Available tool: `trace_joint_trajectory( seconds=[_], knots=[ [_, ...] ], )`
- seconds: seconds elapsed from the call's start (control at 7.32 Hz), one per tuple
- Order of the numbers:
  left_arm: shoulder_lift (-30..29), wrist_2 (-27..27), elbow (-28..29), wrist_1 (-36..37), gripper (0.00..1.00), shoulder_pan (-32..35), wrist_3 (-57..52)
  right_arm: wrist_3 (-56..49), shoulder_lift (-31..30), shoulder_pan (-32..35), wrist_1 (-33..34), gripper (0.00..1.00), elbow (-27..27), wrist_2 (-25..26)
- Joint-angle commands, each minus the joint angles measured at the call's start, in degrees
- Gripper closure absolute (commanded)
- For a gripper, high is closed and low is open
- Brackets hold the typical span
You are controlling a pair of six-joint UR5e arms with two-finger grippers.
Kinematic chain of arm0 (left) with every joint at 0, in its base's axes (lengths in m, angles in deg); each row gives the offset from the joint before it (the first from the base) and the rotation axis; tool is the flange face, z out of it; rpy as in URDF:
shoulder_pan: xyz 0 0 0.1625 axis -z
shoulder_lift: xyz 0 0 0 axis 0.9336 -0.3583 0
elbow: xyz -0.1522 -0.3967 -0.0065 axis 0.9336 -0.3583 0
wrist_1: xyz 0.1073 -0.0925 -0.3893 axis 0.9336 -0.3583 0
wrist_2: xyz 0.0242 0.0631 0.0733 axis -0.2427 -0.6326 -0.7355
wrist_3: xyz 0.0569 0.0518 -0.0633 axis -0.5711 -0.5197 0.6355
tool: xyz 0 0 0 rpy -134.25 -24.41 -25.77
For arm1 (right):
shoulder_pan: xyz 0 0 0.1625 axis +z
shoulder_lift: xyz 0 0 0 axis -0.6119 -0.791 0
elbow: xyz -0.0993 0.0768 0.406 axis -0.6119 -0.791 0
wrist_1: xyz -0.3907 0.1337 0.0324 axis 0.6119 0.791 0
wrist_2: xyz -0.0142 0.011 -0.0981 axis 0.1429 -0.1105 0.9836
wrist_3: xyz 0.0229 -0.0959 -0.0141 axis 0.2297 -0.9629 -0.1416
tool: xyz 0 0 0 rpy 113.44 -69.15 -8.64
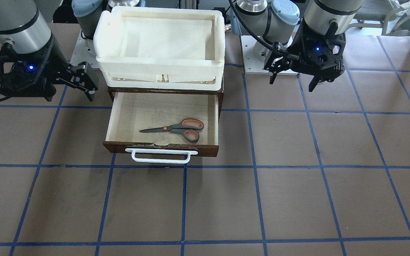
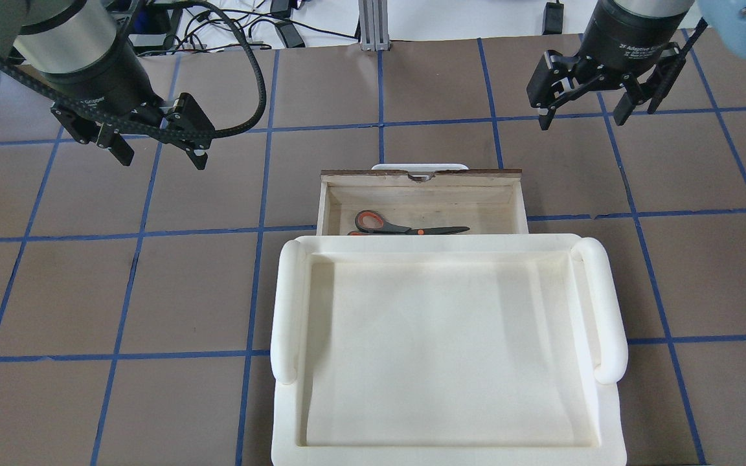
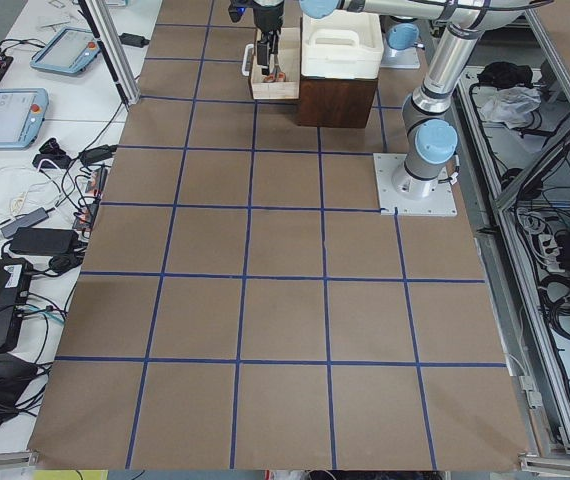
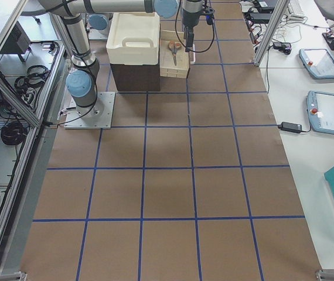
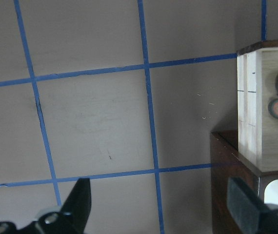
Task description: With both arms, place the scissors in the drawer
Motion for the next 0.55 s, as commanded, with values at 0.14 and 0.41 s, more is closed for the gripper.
trace_joint_trajectory(
  seconds=[0.14,0.41],
  knots=[
    [2.1,1.3,-1.5,-1.6,0.0,0.2,6.8,-0.1,0.0,0.0,0.0,0.0,0.0,0.0],
    [2.4,1.0,-1.5,-1.1,0.0,0.2,6.8,-0.2,-0.1,0.0,-0.1,0.0,0.0,0.0]
  ],
)
